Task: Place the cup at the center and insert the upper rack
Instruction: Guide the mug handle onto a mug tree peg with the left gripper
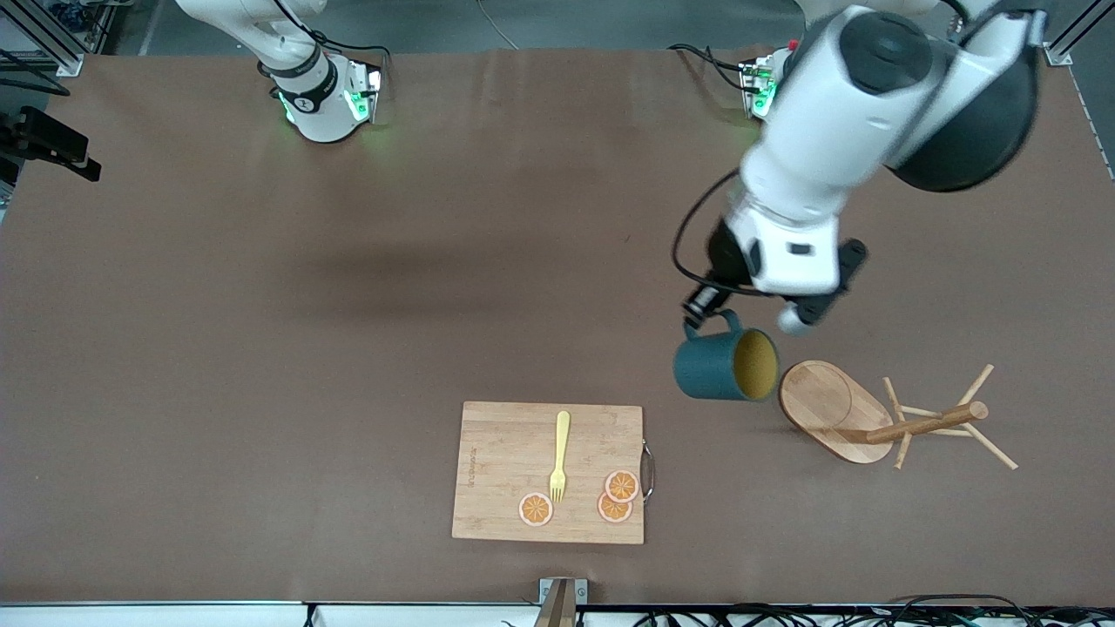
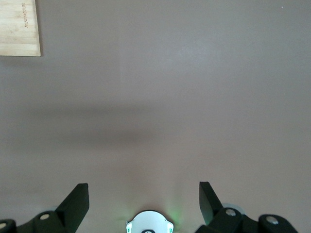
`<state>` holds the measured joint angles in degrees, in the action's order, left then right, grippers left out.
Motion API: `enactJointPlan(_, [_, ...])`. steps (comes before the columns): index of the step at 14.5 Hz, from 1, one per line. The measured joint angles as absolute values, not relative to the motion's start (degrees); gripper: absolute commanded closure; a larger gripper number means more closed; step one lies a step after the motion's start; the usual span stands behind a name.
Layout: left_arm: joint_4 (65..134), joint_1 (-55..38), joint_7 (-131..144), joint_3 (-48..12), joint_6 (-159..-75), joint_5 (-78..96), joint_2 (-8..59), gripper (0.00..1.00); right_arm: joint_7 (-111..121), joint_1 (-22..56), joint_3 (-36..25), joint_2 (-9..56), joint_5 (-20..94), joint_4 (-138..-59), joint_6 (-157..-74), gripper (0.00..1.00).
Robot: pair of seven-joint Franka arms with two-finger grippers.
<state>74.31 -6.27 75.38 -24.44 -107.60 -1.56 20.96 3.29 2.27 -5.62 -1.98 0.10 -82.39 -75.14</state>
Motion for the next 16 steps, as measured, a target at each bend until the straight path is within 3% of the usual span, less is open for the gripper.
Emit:
enactJointPlan(7, [75.72, 9.25, 60.94, -24.42, -105.23, 20.05, 21.17, 1.00, 3.29, 2.31, -5.09, -1.98, 0.10, -82.39, -74.93, 0.00])
enactJointPlan(10, [77.01, 15.45, 55.63, -24.33, -102.08, 30.48, 22.16, 1.00, 3.29, -1.21, -1.37, -1.98, 0.10, -82.39, -74.84, 0.00])
enactJointPlan(16, [77.71, 23.58, 52.52, -24.26, -94.54, 46.98, 29.68, 1.00, 3.29, -1.74, 0.18, -1.98, 0.10, -82.39, -74.80, 0.00])
